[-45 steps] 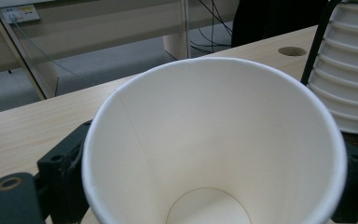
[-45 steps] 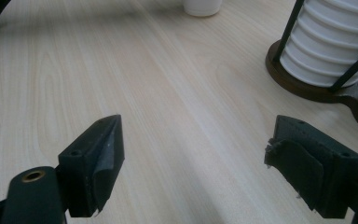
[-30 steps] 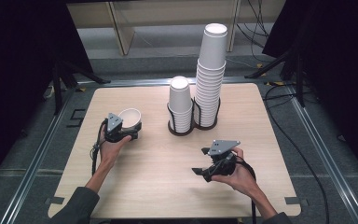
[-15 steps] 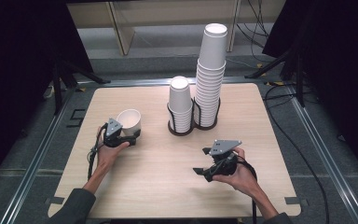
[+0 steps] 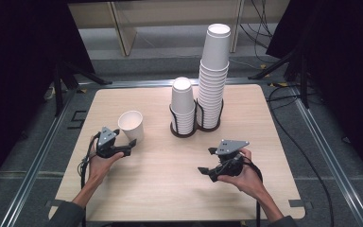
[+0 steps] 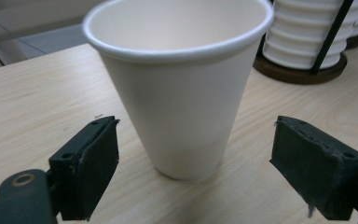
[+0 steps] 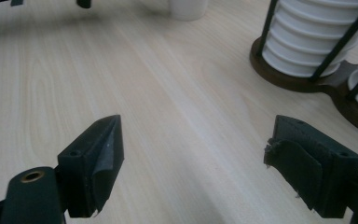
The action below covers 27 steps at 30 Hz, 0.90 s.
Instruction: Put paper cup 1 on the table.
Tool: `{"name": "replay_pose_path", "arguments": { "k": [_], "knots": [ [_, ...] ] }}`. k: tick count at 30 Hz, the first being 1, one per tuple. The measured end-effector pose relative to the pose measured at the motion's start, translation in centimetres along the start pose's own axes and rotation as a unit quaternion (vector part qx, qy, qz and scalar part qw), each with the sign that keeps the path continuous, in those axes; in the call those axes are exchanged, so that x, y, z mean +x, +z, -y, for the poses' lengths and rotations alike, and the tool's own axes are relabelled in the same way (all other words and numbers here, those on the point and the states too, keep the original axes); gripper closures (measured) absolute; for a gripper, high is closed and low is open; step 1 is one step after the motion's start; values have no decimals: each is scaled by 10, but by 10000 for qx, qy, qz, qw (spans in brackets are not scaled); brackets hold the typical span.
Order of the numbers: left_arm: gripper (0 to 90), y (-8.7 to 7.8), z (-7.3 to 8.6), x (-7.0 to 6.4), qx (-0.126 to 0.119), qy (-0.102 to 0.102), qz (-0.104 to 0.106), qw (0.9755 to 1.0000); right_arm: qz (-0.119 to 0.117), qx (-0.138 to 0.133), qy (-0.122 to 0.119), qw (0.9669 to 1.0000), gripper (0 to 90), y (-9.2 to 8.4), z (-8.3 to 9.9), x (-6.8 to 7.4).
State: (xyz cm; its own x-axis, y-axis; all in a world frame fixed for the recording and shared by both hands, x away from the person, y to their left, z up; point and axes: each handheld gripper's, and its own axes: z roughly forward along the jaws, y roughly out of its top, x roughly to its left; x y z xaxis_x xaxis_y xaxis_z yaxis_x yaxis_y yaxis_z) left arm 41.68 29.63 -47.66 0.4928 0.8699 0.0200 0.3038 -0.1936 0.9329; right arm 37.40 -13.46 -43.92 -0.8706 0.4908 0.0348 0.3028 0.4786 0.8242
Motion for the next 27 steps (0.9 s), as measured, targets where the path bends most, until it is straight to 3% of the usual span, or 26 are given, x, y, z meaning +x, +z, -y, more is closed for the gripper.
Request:
{"name": "replay_pose_path", "arguments": {
  "k": [2, 6, 8, 11, 14, 17, 23, 24, 25, 27],
  "knots": [
    [144, -11, -1, -3, 24, -3, -41, 10000, 40, -38, 48, 10000, 182, -2, 0, -2],
    [144, -28, -1, -11, -226, -135, -7, 9997, 319, -191, 117, 9992, 181, -9, -3, -9],
    [144, -37, -2, -17, -219, -200, 37, 9996, 394, -255, 363, 9982, 180, -12, -3, -12],
    [144, -50, -3, -29, -301, -60, 26, 9995, 547, -383, 521, 9964, 180, -17, -3, -17],
    [145, -61, -4, -40, -316, -71, 112, 9994, 646, -471, 627, 9948, 178, -22, -4, -22],
    [145, -70, -2, -49, -288, -118, 166, 9994, 809, -655, 802, 9913, 180, -27, -4, -29],
    [145, -78, 1, -62, -260, -144, 307, 9991, 1062, -771, 1169, 9844, 178, -38, -10, -42],
    [145, -80, 0, -63, -196, -113, 301, 9993, 1101, -833, 1091, 9844, 178, -40, -11, -46],
    [145, -80, 1, -66, -210, -110, 344, 9991, 1062, -836, 1226, 9832, 176, -41, -13, -47],
    [145, -79, 2, -70, -274, -75, 448, 9986, 1213, -892, 1174, 9816, 170, -45, -16, -53]
  ]
}}
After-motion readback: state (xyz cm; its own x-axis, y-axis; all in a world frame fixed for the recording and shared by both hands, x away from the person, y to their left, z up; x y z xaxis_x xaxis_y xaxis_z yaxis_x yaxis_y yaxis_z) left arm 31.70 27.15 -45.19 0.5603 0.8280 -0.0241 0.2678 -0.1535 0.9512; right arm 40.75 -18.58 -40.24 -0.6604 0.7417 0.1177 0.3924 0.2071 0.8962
